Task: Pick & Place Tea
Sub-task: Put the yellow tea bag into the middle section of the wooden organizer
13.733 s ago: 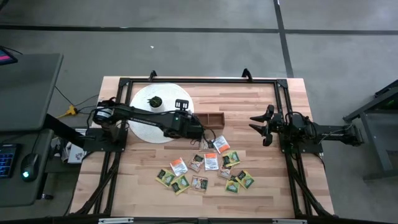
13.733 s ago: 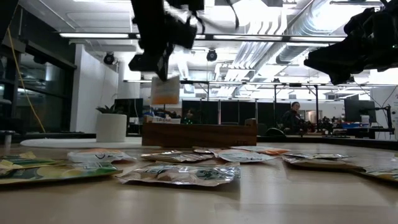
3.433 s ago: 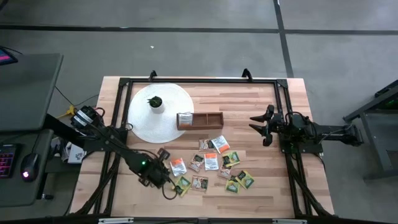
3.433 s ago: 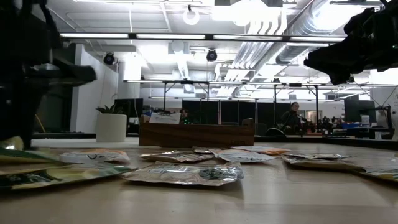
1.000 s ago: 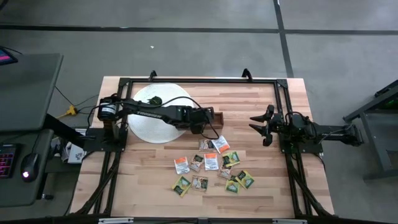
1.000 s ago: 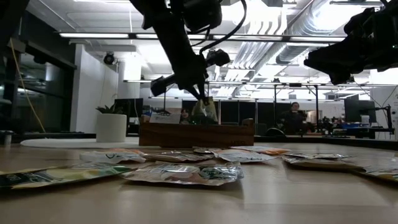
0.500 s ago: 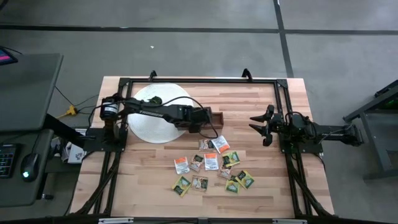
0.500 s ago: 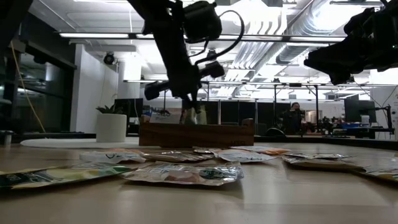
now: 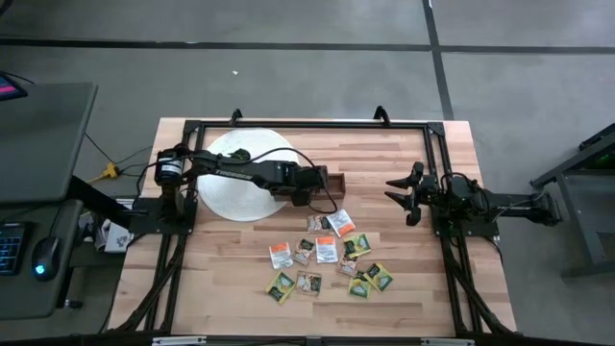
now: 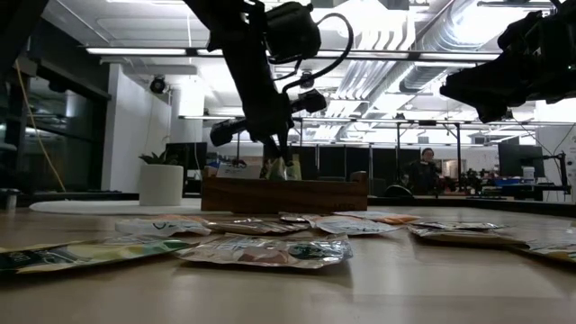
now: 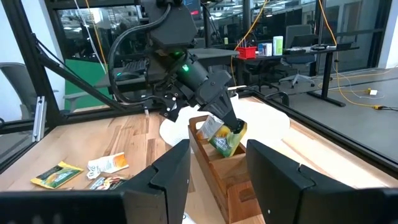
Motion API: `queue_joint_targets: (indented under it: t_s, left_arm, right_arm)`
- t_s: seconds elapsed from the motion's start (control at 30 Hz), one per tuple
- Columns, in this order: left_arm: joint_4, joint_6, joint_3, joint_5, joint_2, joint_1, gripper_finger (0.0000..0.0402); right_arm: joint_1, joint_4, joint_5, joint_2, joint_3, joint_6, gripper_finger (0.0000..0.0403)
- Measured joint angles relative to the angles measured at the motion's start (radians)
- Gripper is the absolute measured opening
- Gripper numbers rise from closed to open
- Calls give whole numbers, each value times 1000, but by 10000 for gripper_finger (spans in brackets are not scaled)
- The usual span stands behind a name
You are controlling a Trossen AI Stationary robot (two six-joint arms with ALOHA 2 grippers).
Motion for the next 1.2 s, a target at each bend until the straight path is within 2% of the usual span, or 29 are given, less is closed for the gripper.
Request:
queue_joint_targets:
  t_s: [0.33, 0.47, 0.67, 0.8, 1.2]
  left_arm:
    - [4, 0, 0, 35, 0, 0, 8]
    - [6, -4, 0, 54, 0, 0, 47]
    - [15, -23, 0, -28, 0, 0, 121]
    - [14, -23, 0, -33, 0, 1, 150]
    - [7, 0, 0, -123, 0, 0, 159]
  right_arm:
    - [0, 0, 0, 0, 0, 0, 153]
    - [0, 0, 0, 0, 0, 0, 153]
    - [0, 0, 0, 0, 0, 0, 153]
    - [0, 0, 0, 0, 0, 0, 153]
    - [0, 0, 0, 0, 0, 0, 153]
